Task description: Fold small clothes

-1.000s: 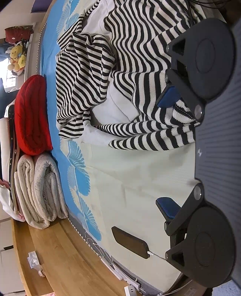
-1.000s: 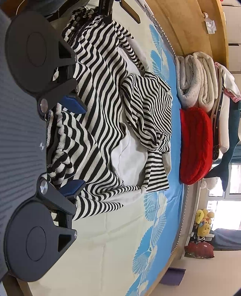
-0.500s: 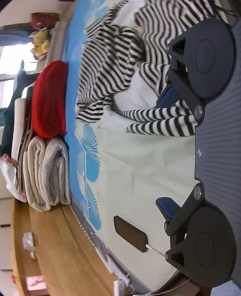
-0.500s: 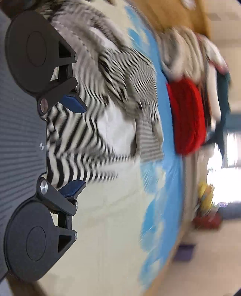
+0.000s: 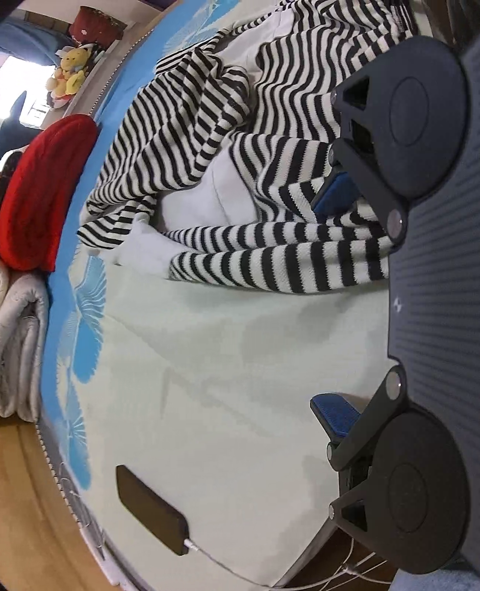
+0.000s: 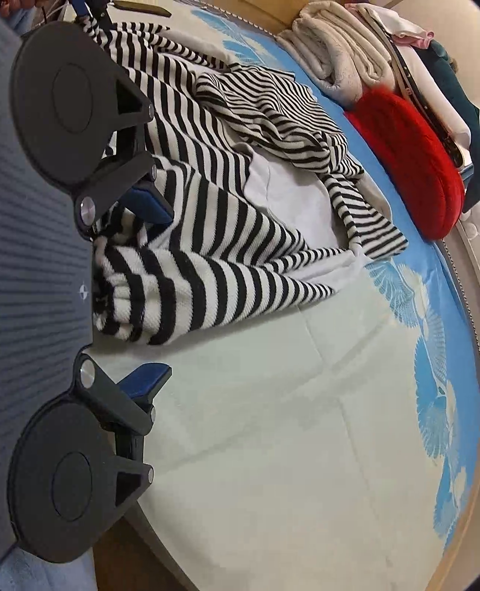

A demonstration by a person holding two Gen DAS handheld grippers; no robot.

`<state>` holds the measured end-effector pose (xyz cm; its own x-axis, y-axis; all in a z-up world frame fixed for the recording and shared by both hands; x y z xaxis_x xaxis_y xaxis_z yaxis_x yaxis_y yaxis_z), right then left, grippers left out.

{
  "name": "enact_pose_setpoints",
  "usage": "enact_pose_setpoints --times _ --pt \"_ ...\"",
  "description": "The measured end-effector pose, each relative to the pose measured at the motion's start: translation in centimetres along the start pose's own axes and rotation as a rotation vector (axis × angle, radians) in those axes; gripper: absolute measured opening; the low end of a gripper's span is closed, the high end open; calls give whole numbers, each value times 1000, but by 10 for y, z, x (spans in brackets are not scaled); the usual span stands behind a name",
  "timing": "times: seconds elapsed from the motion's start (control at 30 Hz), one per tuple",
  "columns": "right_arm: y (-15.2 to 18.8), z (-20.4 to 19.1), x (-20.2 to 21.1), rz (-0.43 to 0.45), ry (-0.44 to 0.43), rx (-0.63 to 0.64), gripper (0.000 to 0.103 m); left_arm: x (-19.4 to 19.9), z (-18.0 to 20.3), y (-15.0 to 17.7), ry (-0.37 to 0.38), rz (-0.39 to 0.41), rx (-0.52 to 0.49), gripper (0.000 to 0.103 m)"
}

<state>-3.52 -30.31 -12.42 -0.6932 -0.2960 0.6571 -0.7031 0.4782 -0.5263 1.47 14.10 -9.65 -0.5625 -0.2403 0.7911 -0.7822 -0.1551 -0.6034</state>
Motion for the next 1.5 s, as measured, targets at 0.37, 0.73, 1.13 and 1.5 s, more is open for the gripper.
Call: enact_pose_setpoints --times 0.37,0.73,1.13,1.5 --pt "12 -23 -2 -86 -102 135 24 8 4 9 167 -55 9 16" --pt "7 -25 111 5 -262 12 19 95 -47 24 358 21 11 7" --pt "-49 -44 144 28 -326 -127 19 116 -46 -58 489 5 127 7" --pt "-265 -67 -74 169 -158 -223 47 -48 47 -297 256 25 315 59"
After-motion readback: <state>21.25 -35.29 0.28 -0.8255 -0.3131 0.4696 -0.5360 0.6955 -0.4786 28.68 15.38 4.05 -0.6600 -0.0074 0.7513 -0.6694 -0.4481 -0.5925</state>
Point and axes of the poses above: each gripper's, at about its wrist camera, not at the fingertips, and x roughly against the way its jaws point, z to its right, y to its underside, the point moved 4 cm from there along -x, roughly the way its jaws point, and after that the axes turned 13 degrees about -y, right-handed, at the moved point
